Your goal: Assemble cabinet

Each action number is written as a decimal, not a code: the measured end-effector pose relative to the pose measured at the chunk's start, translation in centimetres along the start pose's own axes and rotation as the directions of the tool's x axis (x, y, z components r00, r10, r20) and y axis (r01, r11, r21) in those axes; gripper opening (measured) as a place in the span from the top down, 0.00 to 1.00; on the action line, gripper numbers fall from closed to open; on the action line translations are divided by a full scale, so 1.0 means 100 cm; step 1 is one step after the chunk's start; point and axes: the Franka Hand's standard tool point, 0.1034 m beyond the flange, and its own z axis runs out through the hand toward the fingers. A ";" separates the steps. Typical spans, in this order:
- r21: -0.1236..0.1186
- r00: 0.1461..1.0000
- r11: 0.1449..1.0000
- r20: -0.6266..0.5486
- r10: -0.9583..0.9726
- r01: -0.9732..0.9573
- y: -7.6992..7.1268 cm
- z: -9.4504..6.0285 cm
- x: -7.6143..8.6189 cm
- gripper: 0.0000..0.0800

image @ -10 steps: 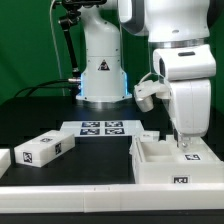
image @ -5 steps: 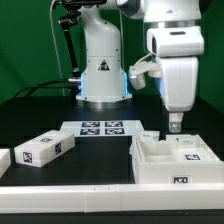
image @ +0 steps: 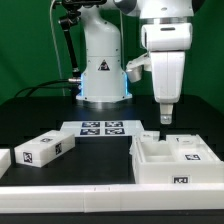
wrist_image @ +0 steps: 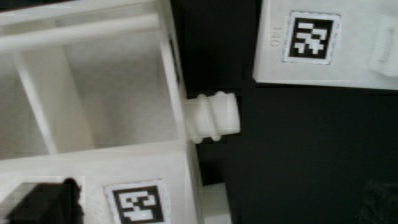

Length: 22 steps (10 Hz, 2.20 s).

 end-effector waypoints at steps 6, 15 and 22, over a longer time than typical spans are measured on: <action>0.003 0.999 0.999 -0.008 0.051 -0.051 -0.047 0.019 -0.008 0.00; 0.026 0.995 0.995 -0.034 0.094 -0.093 -0.079 0.061 -0.032 0.00; 0.040 0.994 0.994 -0.033 0.101 -0.100 -0.083 0.070 -0.036 0.48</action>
Offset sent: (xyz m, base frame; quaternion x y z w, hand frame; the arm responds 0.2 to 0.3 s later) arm -0.0424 0.0016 -0.0084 -0.0108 0.0058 0.0495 0.9987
